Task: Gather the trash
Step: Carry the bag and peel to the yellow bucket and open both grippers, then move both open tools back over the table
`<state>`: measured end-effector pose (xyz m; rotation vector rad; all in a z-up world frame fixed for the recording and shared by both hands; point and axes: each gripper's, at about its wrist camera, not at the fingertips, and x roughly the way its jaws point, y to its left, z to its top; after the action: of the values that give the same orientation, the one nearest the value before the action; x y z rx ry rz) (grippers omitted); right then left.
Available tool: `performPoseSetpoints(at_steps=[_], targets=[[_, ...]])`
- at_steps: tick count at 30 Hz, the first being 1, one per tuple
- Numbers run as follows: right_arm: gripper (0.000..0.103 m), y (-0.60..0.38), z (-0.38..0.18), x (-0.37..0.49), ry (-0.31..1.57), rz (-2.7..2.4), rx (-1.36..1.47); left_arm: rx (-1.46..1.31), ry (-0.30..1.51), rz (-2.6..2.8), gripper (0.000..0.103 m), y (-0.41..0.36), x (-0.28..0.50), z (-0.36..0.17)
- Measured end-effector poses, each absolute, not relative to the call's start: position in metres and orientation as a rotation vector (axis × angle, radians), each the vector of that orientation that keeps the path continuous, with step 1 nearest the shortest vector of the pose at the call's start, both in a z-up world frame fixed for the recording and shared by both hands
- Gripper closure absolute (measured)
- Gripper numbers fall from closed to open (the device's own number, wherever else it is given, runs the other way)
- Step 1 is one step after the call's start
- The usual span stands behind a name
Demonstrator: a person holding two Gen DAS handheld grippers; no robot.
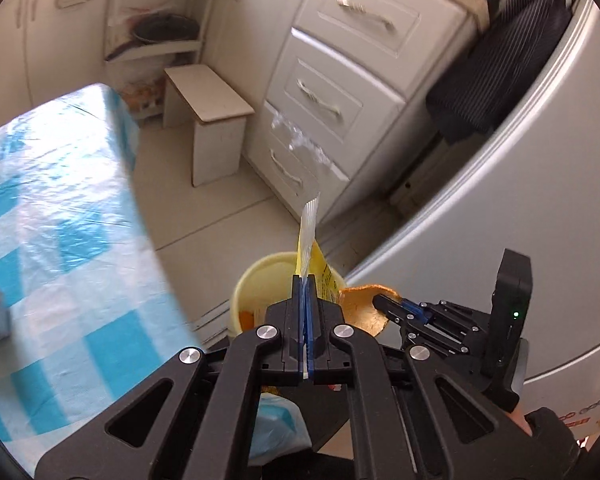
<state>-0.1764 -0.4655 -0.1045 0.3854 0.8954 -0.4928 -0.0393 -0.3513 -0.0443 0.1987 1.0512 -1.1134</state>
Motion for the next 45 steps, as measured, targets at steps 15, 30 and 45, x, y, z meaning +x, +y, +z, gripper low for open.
performPoseSetpoints(at_steps=[15,30,45], targets=[[0.057,-0.492,-0.165,-0.163,1.012,-0.523,0.420,0.387,1.130,-1.079,0.055,-0.406,-0.047,-0.091],[0.042,-0.436,-0.056,-0.145,0.815,-0.420,0.361,0.213,1.015,-0.751,0.034,-0.196,0.037,-0.021],[0.030,-0.292,0.034,-0.033,0.540,-0.077,0.444,-0.139,1.151,-0.166,0.031,0.038,0.155,-0.054]])
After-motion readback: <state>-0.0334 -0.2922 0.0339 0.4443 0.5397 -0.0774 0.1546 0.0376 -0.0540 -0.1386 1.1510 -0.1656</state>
